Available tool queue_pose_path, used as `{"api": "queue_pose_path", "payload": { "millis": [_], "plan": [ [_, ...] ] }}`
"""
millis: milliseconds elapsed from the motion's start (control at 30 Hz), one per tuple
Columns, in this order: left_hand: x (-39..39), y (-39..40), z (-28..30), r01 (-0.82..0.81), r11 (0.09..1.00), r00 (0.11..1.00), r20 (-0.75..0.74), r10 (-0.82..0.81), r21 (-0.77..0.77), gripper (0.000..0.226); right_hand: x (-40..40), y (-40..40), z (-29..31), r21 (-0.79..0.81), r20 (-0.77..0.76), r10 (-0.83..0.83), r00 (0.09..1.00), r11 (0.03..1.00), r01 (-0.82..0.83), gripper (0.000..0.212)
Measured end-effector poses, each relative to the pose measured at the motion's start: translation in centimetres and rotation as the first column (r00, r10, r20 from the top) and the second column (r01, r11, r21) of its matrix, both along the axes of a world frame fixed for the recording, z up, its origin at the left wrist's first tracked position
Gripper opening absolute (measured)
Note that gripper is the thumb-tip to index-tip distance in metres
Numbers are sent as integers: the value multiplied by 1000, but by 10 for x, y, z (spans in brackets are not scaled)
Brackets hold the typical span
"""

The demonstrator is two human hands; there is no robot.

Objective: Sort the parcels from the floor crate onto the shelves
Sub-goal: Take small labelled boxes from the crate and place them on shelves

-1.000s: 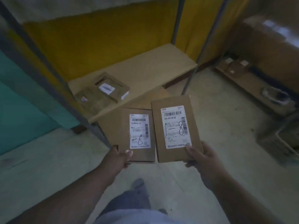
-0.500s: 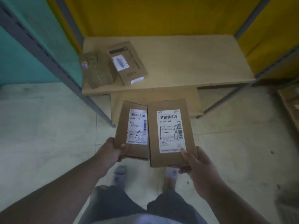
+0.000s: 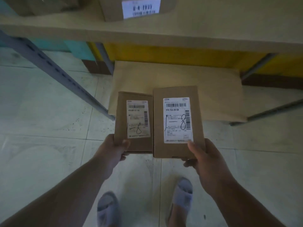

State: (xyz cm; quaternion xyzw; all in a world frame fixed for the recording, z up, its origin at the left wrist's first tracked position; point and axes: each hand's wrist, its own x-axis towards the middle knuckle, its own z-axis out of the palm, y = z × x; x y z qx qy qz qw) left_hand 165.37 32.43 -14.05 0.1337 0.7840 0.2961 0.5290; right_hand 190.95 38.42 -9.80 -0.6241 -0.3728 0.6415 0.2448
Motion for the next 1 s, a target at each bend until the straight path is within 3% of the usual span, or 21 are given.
{"api": "queue_pose_path", "payload": {
  "millis": [167,367,567,633,733,900,1000],
  "plan": [
    [-31,55,-92,-60,996,995,-78,65,71,37,-22,57,-91,74,-19,-70,997,995,71,21],
    [-71,132,-161,-75,982,968,-225,113,172,57,-52,123,-172,109,-42,-55,998,992,59,25],
    [-101,181,-210,-30,978,925,-365,105,205,54,-78,165,-229,172,-55,-52,997,983,60,21],
    [-104,188,-223,19,981,882,-465,73,191,52,-84,172,-241,185,-56,-42,998,981,52,22],
    [-111,192,-238,110,993,761,-647,-51,51,44,-94,178,-252,202,-40,-19,999,979,26,22],
    [-104,184,-228,162,978,589,-783,-200,-129,46,-107,177,-257,185,31,-10,999,983,4,19],
    [-86,164,-215,264,959,478,-850,-223,-103,49,-109,184,-258,193,77,29,997,980,-44,25]
  ]
}}
